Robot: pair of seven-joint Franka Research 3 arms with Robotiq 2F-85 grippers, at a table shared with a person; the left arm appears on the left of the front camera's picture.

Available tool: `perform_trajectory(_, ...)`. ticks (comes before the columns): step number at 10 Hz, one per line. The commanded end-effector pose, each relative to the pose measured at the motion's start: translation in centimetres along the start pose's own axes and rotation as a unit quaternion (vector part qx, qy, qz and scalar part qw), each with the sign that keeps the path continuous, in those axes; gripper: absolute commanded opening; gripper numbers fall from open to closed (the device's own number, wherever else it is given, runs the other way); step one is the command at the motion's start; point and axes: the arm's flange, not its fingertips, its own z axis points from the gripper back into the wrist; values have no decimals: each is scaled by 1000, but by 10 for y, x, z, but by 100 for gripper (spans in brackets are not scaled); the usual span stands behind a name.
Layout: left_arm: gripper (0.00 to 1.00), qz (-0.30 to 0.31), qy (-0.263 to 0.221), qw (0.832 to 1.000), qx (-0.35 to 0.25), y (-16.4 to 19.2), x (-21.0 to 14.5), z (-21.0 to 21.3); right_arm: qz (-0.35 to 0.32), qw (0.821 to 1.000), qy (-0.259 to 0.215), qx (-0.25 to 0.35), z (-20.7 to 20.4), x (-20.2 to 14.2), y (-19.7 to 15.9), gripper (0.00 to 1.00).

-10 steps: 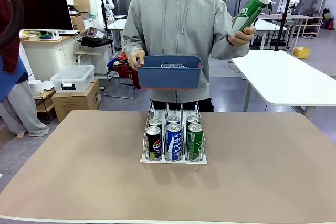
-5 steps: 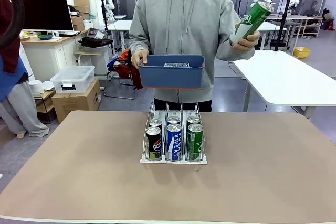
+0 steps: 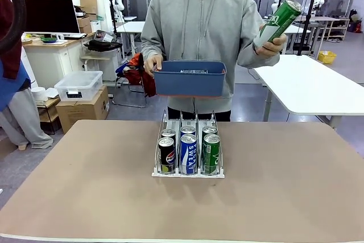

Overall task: Fill the beverage cans into the dispenser.
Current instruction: Pick up the Sprite handed by the human.

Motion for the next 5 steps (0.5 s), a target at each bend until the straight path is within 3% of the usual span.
perform_trajectory(1, 100, 2, 1, 1000, 0, 1, -2, -1, 7, 1000, 5, 20, -9, 16, -6, 100)
perform_trajectory(5, 100, 2, 1, 1000, 0, 1, -2, -1, 5, 999, 27, 31, -33, 31, -14, 100)
